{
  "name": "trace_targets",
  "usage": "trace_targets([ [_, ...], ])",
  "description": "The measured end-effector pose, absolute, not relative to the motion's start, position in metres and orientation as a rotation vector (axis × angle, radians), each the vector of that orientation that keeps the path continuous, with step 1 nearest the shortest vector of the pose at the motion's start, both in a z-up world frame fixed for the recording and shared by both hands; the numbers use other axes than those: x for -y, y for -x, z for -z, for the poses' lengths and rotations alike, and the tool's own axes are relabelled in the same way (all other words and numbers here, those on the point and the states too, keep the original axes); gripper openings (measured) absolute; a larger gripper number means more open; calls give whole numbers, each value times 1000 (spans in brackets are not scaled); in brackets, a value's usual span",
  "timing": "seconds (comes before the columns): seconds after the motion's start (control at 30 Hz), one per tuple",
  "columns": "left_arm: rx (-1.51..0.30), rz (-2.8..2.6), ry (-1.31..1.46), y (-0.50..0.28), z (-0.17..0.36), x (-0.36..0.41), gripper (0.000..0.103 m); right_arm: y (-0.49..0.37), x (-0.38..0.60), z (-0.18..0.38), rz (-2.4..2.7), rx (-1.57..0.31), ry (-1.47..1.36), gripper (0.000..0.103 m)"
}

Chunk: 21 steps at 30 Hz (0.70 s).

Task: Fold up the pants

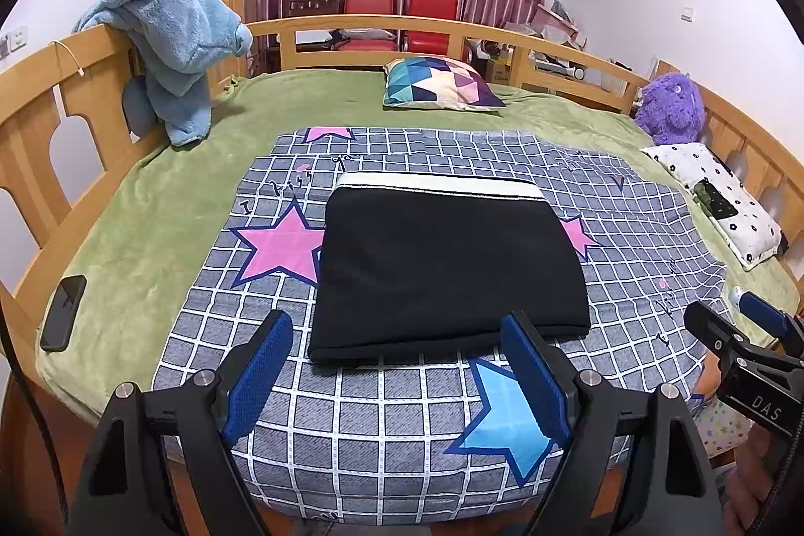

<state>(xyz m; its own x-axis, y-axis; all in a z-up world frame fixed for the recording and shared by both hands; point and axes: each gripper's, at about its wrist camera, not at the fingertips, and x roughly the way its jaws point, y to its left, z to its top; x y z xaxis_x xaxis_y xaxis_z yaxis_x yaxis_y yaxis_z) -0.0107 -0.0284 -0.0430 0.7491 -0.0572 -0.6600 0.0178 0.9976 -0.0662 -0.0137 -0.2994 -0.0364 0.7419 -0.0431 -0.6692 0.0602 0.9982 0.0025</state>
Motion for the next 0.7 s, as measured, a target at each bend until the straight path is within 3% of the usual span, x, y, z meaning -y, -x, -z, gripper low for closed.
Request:
trace_targets([
  [0.7, -732, 55, 60, 7, 41, 27, 84, 17, 301, 37, 48, -735, -32, 96],
])
